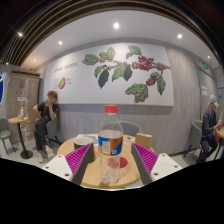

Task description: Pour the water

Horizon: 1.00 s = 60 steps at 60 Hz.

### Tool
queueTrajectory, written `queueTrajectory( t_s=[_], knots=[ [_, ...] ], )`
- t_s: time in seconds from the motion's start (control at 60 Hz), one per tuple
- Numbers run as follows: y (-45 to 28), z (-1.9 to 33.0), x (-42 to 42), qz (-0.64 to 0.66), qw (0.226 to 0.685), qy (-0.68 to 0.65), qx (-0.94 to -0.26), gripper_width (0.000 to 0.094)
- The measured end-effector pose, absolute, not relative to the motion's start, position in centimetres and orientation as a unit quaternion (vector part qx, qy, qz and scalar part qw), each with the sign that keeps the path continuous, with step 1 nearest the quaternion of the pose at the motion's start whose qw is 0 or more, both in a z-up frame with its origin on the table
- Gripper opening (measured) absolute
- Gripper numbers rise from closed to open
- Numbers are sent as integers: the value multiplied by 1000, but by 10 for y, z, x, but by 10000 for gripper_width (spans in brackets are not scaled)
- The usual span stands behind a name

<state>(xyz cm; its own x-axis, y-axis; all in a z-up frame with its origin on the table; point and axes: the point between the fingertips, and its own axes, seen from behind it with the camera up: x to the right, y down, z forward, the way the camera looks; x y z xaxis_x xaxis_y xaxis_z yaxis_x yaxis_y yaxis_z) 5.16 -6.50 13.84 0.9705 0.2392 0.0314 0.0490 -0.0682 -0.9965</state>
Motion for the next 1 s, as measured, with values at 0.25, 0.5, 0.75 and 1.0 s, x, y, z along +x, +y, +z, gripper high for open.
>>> queueTrajectory(
  t_s=[0.25,0.5,0.75,1.0],
  knots=[
    [2,134,37,90,680,-49,-726,748],
    [2,128,26,69,713,-66,-695,343],
    [31,169,44,-189,703,-208,-654,318],
    [82,225,6,-541,533,-501,-416,321]
  ],
)
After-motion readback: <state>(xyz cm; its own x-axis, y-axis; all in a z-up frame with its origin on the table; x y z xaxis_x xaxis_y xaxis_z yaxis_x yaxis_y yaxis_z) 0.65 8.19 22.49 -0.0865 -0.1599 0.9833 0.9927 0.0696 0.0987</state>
